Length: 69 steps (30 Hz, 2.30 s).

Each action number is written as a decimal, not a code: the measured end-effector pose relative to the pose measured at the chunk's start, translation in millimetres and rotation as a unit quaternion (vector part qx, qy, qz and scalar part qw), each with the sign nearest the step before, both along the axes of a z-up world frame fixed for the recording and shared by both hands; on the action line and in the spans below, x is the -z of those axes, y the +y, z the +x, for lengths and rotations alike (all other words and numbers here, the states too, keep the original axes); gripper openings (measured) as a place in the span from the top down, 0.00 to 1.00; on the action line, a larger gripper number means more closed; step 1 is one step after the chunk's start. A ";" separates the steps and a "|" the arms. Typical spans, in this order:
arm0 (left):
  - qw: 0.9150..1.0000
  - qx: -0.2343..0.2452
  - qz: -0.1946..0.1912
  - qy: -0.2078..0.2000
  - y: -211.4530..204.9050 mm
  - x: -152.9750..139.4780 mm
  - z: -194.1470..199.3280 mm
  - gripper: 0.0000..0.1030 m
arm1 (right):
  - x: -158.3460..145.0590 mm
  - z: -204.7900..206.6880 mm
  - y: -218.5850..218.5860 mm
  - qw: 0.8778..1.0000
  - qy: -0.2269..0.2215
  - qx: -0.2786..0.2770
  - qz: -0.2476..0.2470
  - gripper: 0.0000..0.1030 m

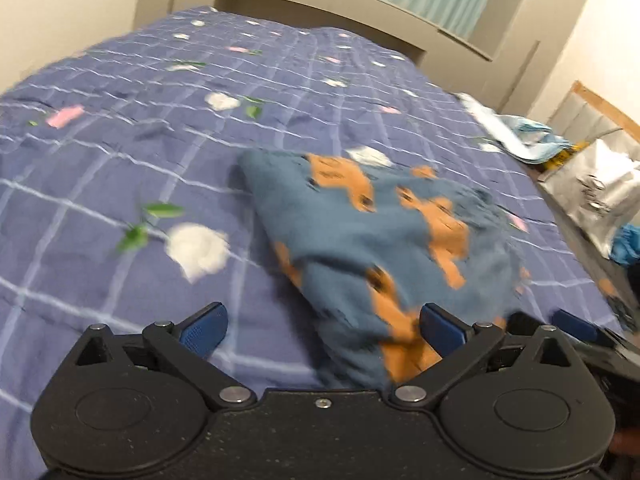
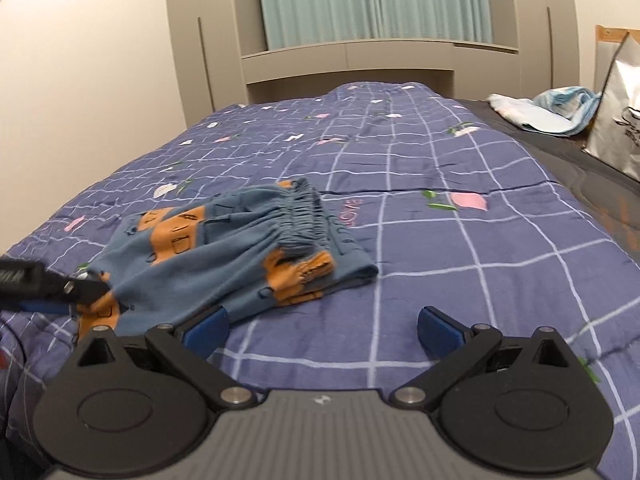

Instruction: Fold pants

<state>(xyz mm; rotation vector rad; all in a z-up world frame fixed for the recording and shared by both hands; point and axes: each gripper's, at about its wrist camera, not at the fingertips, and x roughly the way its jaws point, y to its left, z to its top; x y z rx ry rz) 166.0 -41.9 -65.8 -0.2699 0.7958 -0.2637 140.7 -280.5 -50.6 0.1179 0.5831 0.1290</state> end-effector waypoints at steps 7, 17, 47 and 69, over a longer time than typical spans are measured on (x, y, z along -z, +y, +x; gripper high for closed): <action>0.994 0.091 0.037 -0.036 -40.5 2.5 -26.6 0.14 | 0.8 -2.8 -4.4 1.000 -0.006 0.012 0.005 0.00; 0.998 0.057 0.000 -0.003 -15.0 -5.0 -30.2 0.01 | 6.0 -1.9 -11.7 0.999 0.004 0.030 0.019 0.00; 0.998 -0.056 -0.002 -0.010 -8.8 11.4 58.8 0.00 | 12.5 148.3 -51.8 0.966 0.047 -0.183 0.176 0.00; 0.995 -0.065 -0.074 -0.027 -0.1 9.6 39.1 0.06 | 17.4 117.8 -53.5 0.967 0.020 -0.140 0.213 0.42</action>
